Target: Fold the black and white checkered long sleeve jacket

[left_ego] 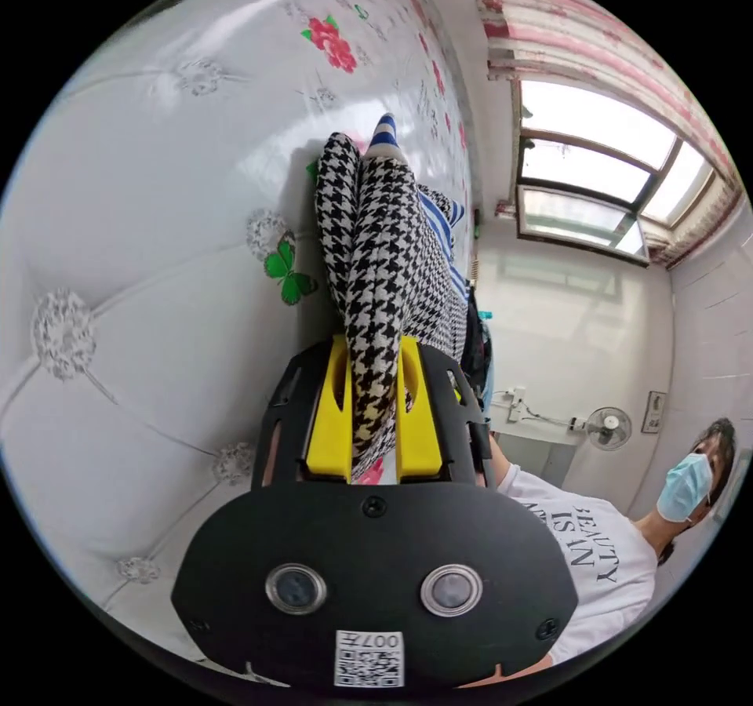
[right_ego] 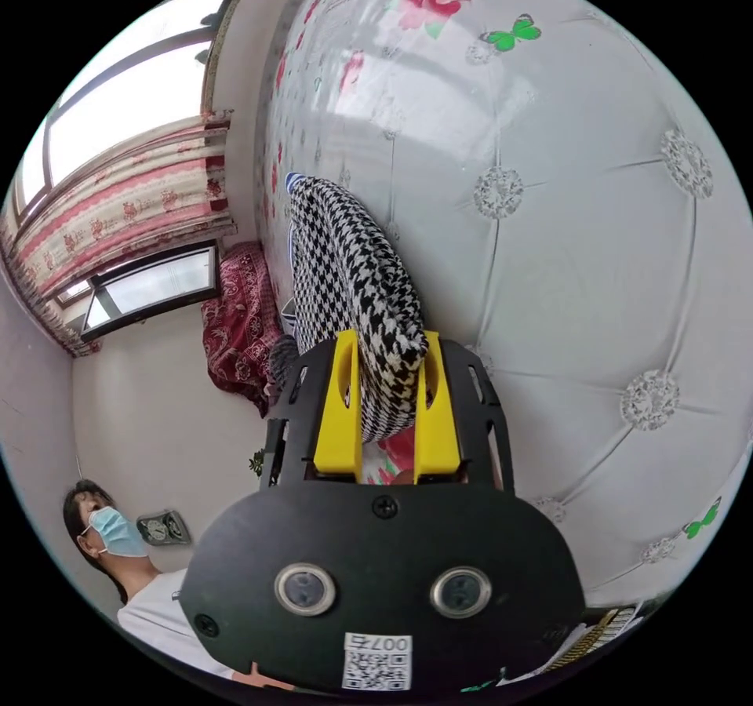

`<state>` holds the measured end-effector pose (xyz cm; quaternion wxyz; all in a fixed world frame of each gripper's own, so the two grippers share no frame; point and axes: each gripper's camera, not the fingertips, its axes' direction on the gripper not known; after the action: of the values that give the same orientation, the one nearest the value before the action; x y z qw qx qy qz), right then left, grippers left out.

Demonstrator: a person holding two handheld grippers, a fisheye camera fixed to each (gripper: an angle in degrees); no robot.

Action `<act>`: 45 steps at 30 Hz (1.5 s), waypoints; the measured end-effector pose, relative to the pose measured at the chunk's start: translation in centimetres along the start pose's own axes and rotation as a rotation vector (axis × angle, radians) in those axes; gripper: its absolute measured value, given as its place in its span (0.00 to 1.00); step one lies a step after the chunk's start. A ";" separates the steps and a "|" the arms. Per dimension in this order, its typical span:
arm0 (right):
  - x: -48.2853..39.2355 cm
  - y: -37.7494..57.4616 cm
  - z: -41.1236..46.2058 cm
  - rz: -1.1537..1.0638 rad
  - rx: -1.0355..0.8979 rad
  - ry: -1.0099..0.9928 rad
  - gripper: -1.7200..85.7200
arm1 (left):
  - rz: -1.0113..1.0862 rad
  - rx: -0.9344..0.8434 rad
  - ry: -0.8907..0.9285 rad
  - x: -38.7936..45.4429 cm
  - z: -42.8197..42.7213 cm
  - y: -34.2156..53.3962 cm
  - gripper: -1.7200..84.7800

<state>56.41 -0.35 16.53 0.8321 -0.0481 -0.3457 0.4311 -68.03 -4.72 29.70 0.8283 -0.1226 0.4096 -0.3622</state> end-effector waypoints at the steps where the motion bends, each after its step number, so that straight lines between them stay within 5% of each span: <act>1: 0.1 0.3 -0.3 0.010 0.012 -0.036 0.09 | -0.004 0.006 0.022 -0.2 -0.1 0.2 0.11; 9: -11.7 2.0 -0.8 -0.319 -0.026 0.064 0.05 | 0.182 0.060 0.100 5.2 -1.4 4.0 0.09; 17: -19.0 2.5 3.8 -0.505 -0.167 0.205 0.04 | 0.124 0.160 0.100 4.4 -2.1 11.0 0.09; 28: -32.0 -0.7 22.2 -0.754 -0.425 0.295 0.04 | 0.049 0.407 0.061 2.7 -7.2 14.9 0.09; 37: -48.3 -2.8 31.8 -1.015 -0.329 0.271 0.06 | 0.134 0.712 0.001 8.3 -7.3 11.0 0.09; 41: -47.0 -6.0 36.1 -0.882 -0.173 0.502 0.11 | -0.061 0.628 -0.135 5.4 -1.2 8.7 0.09; 45: -38.1 -6.2 38.9 -0.764 -0.291 0.435 0.16 | -0.075 0.550 -0.191 2.8 0.5 10.6 0.09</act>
<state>21.80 -41.29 27.95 0.9691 -0.1227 -0.2130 0.0207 -61.20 0.78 23.08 0.8512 0.0578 0.2117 -0.4768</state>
